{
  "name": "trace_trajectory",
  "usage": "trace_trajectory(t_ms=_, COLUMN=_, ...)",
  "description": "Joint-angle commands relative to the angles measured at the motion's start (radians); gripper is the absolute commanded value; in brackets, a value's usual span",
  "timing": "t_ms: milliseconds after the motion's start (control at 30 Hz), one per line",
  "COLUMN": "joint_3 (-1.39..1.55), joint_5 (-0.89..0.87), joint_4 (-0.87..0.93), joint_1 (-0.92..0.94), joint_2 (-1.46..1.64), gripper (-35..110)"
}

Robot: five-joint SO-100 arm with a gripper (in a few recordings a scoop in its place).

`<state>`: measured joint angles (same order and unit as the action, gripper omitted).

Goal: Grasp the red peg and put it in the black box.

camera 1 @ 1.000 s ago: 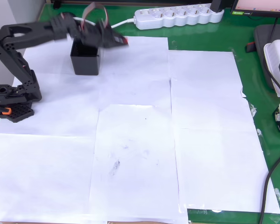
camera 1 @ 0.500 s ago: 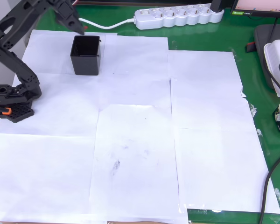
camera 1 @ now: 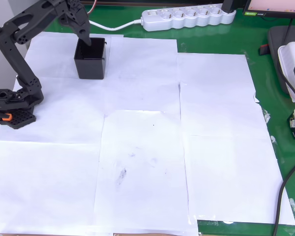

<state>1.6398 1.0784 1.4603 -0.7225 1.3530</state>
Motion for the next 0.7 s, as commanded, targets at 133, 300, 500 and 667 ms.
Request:
trace_trajectory(t_ms=133, joint_3=0.054, joint_5=0.031, joint_4=0.044, joint_1=0.018, joint_2=-0.018, gripper=21)
trace_trajectory(t_ms=300, joint_3=0.106, joint_5=0.083, joint_4=0.218, joint_1=0.117, joint_2=-0.19, gripper=0)
trace_trajectory(t_ms=500, joint_3=-0.141, joint_5=0.324, joint_4=0.173, joint_1=0.367, joint_2=-0.592, gripper=0)
trace_trajectory(t_ms=667, joint_3=-0.887, joint_5=0.419, joint_4=-0.235, joint_1=0.508, joint_2=-0.936, gripper=0)
